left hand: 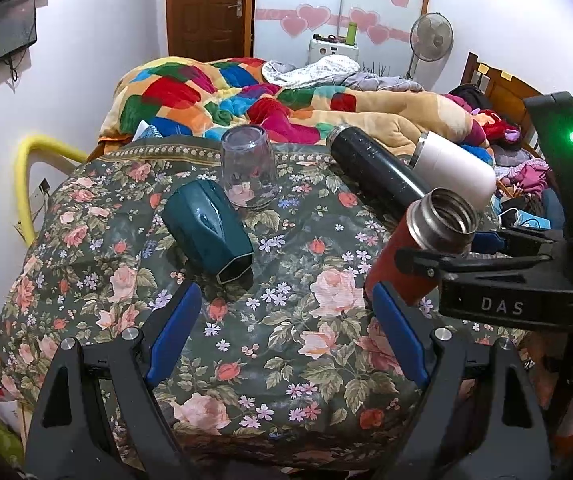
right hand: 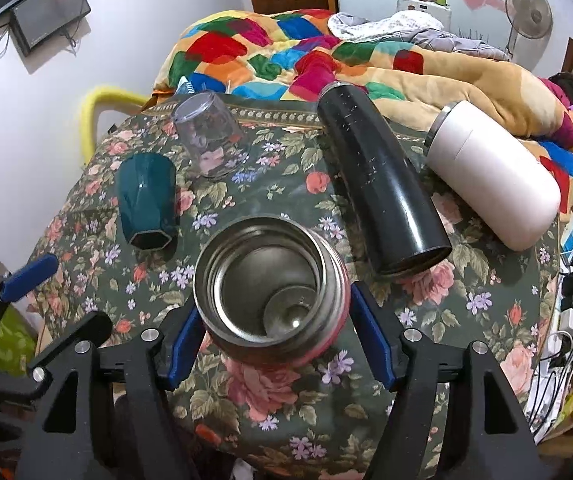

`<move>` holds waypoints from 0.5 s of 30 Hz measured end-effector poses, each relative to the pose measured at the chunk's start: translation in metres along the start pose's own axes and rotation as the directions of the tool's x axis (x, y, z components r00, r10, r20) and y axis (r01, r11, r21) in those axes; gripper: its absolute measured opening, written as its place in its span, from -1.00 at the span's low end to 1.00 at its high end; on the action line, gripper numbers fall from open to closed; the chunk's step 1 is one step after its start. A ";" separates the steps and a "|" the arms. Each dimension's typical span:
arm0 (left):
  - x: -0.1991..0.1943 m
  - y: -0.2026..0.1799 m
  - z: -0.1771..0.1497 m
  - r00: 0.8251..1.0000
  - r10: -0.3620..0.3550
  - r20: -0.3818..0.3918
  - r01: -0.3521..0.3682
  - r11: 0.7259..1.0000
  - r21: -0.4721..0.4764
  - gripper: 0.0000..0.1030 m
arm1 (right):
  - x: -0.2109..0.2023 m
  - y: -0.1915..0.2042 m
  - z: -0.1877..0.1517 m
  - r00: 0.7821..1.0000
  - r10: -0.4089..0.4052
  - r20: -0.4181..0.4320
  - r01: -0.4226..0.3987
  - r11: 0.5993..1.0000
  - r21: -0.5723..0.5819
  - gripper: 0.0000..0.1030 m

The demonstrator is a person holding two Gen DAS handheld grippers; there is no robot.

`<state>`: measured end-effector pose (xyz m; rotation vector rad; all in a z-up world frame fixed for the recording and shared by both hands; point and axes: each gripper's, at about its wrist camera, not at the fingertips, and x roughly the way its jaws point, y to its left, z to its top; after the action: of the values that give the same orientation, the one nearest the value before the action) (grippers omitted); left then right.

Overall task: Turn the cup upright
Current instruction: 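Rotate the red thermos opening-up with the right gripper and lower it onto the bedspread, then open the right gripper and withdraw it from the upright thermos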

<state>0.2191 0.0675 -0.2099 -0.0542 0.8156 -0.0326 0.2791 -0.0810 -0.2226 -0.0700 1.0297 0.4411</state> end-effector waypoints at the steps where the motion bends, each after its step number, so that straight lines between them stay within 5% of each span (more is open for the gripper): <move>1: -0.004 -0.001 0.000 1.000 0.001 0.006 -0.001 1.000 0.000 0.70 | -0.004 0.000 -0.001 1.000 0.000 0.005 0.000 1.000 -0.001 0.28; 10: -0.055 -0.015 0.007 0.995 -0.015 0.096 0.015 1.000 0.007 0.70 | -0.068 -0.004 -0.013 0.993 -0.002 0.114 -0.001 1.000 0.020 0.29; 15: -0.108 -0.030 0.017 0.977 -0.048 0.209 0.043 0.999 0.027 0.70 | -0.149 -0.006 -0.024 0.953 -0.019 0.303 0.009 0.999 0.036 0.29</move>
<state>0.1571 0.0432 -0.1176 -0.0538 0.6022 -0.0780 0.1975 -0.1409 -0.1105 0.0217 0.7327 0.4063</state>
